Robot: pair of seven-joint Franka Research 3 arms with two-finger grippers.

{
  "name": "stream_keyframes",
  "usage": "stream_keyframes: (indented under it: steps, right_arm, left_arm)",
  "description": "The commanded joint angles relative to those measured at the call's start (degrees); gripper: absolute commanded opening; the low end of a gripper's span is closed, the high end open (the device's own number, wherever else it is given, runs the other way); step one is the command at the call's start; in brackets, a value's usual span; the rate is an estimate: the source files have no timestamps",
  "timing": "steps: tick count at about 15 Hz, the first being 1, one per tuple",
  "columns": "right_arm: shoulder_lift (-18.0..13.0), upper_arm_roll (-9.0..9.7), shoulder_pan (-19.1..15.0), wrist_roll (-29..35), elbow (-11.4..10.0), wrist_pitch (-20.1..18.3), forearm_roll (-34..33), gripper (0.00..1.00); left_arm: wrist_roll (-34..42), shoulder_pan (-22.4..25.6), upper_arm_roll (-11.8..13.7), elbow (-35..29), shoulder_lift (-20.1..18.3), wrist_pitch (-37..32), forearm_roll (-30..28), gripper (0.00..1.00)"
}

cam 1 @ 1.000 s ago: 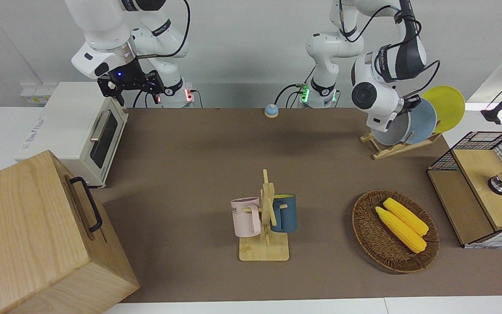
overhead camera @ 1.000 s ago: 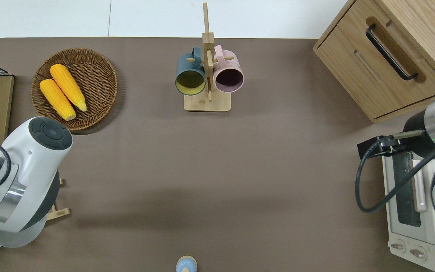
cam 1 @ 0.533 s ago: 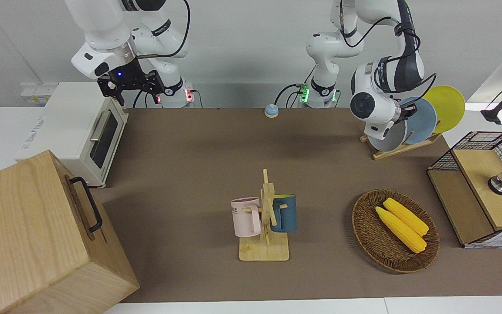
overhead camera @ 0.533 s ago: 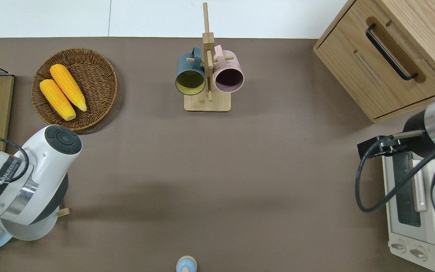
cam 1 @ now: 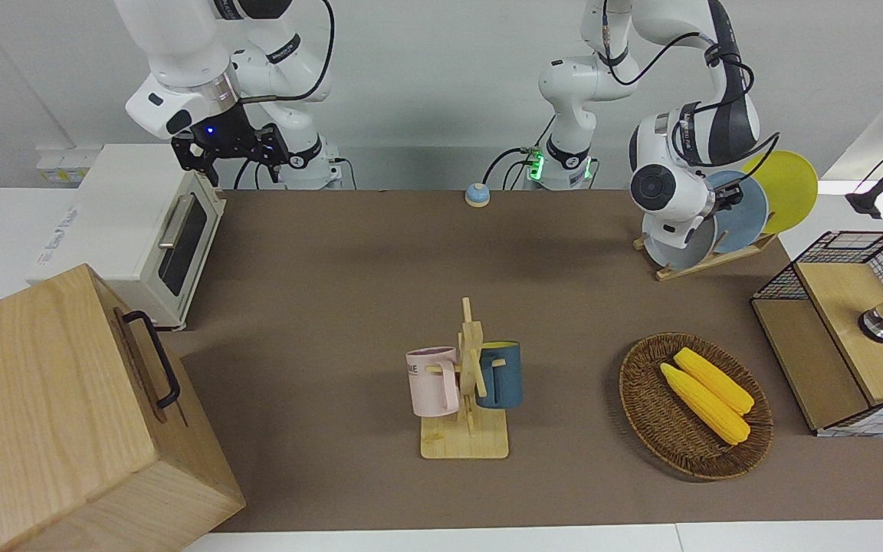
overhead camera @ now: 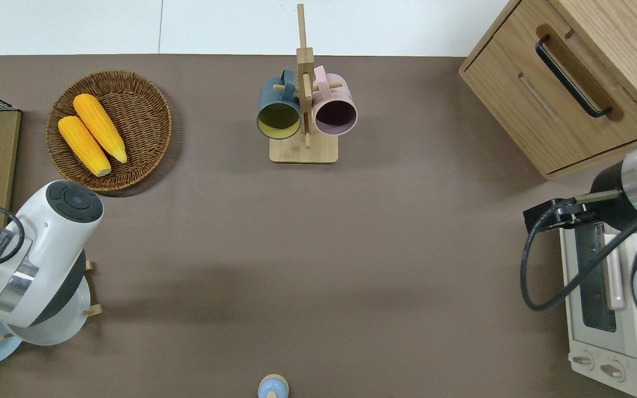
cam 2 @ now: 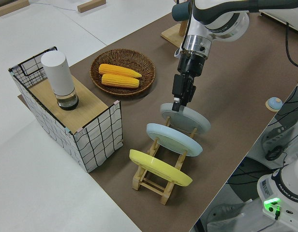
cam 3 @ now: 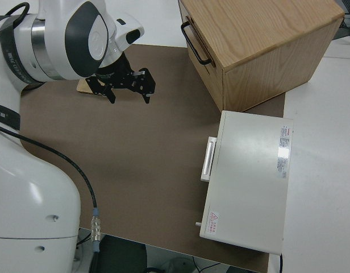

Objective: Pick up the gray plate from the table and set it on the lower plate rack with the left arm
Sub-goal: 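Lower the gray plate upright into the rack's lower slot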

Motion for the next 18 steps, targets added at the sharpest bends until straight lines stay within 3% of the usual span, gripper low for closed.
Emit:
stream_keyframes:
  steps: [1, 5, 10, 15, 18]
  right_arm:
    - [-0.1, 1.21, -1.3, 0.7, 0.4, -0.6, -0.4, 0.983]
    - [-0.1, 1.21, -1.3, 0.7, 0.4, -0.6, -0.4, 0.983]
    - [-0.1, 1.21, -1.3, 0.7, 0.4, -0.6, -0.4, 0.983]
    - [-0.1, 1.12, -1.3, 0.7, 0.4, -0.7, -0.4, 0.983]
    - [-0.1, 1.13, -1.3, 0.7, 0.4, -0.7, -0.4, 0.983]
  left_arm:
    - [2.4, 0.6, 0.1, -0.3, -1.0, 1.0, -1.4, 0.60]
    - [5.0, 0.4, 0.2, 2.2, -3.2, -0.5, -8.0, 0.61]
    - [9.1, -0.3, -0.5, 10.8, -3.6, -5.9, -16.0, 0.89]
    - [11.5, -0.3, -0.7, 17.2, -3.7, -8.1, -22.7, 0.97]
    - [11.6, 0.1, -0.1, 21.4, -3.9, -8.0, -29.8, 0.98]
